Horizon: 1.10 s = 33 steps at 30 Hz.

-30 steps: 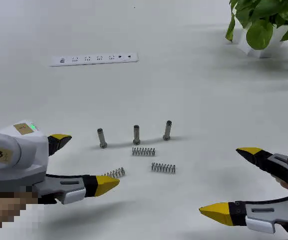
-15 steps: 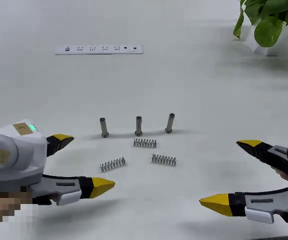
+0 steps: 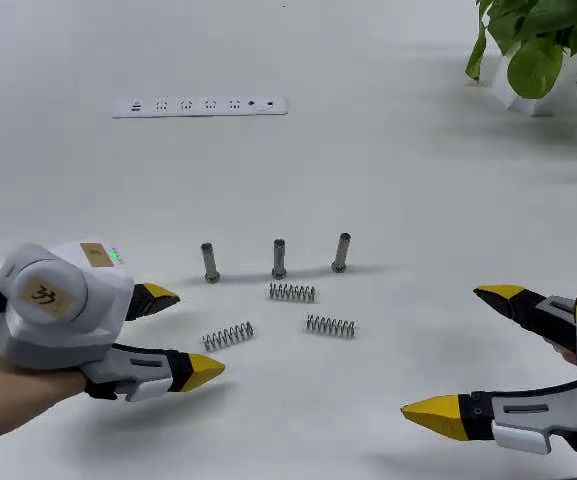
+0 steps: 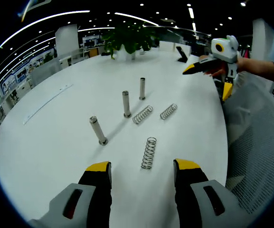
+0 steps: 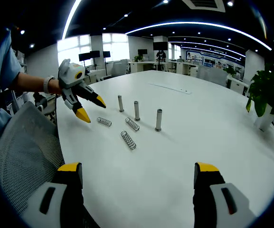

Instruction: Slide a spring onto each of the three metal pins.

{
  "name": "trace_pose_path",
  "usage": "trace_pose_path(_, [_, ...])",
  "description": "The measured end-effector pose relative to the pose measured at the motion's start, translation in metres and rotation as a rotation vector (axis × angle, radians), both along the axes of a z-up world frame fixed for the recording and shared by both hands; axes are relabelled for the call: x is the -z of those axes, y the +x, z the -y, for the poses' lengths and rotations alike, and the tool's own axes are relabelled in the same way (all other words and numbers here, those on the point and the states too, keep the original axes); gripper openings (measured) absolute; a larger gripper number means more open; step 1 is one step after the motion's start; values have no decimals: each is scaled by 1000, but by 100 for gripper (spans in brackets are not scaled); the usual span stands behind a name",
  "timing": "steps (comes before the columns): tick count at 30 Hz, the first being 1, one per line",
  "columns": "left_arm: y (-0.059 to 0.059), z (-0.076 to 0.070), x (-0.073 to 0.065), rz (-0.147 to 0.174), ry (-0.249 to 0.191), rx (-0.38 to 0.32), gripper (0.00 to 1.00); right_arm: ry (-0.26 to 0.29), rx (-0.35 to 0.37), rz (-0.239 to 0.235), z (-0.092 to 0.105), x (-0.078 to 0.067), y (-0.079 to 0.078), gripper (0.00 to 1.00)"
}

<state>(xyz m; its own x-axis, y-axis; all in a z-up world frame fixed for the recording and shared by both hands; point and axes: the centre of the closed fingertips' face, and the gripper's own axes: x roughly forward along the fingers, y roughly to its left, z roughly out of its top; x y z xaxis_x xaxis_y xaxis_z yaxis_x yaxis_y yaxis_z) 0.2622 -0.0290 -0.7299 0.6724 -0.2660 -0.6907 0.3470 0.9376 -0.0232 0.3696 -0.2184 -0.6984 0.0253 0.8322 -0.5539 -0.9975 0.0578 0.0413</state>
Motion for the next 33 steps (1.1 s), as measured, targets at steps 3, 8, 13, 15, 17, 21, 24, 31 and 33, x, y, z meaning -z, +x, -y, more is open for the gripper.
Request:
trace_pose_path(3, [1,3,3,-35,21,36,45,-2,2,-3,1,1,0,99])
trace_pose_path(8, [4,5,6,-62,30,77,27,-6,-2,-4,1,2,0,99])
trace_pose_path(13, [5,11,10,-104,41,109,23,-2,0,-8,0,1,-1,99])
trace_pose_path(15, [4,11,13,-122,48,121,20,-4,1,-9,1,2,-1,99])
trace_pose_path(17, [4,12,16,-140,52,130,17,-2,2,-10,1,2,-1,99])
trace_pose_path(21, [3,14,20,-169,63,140,16,-2,5,-12,2,3,-1,99])
trace_pose_path(24, [3,14,21,-190,76,147,16,0,9,-13,3,3,-1,99])
trace_pose_path(31, [2,15,23,-223,145,179,17,-3,8,-15,4,3,-3,99])
trace_pose_path(33, [3,15,22,-235,133,165,16,-3,5,-13,3,3,-4,99])
